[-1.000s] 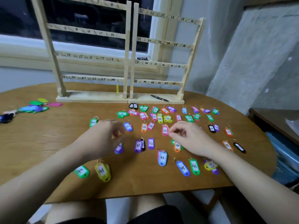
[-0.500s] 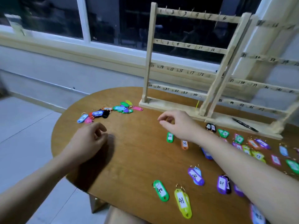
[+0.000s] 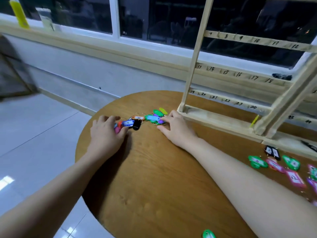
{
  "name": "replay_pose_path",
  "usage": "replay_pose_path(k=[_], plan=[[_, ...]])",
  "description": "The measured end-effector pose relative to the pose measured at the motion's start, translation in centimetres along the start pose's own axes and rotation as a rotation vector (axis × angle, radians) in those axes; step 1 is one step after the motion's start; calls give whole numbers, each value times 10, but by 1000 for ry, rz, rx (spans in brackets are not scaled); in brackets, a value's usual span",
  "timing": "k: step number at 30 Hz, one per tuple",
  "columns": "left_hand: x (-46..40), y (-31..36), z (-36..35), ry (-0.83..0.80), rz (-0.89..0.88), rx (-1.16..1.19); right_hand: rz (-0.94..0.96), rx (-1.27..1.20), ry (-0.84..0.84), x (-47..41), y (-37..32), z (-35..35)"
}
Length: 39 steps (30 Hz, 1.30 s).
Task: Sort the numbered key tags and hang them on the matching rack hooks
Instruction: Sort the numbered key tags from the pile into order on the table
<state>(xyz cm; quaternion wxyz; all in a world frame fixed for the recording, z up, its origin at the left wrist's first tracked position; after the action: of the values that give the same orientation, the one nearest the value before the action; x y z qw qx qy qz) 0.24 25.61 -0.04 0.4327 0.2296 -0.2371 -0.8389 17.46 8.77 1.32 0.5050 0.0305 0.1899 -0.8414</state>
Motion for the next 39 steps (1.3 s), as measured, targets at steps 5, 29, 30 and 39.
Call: replay_pose_path(k=[5,29,30,39], plan=[[-16,7,-10,-18,-71,5,-45,-85,165,-1,6,-9],[-8,8,0,-6,-29,363,-28,-80,155,-1,6,-10],[-9,7,1,-14,-14,400,-27,-67,171,-1,6,-10],[-10,2,6,-130,40,563,59,-160,308,1,6,-10]])
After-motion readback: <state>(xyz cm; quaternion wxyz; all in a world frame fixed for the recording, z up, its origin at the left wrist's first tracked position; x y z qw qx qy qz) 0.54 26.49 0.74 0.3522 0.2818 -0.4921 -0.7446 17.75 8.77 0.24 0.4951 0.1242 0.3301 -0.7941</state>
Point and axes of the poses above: each hand's wrist, its own x-axis away from the middle knuckle, its own z-axis out of the back of the hand, y = z × x, the point moved 1 cm from there along -x, towards the middle knuckle, and after that the axes turned 11 degrees about z, right-handed, at the moved point
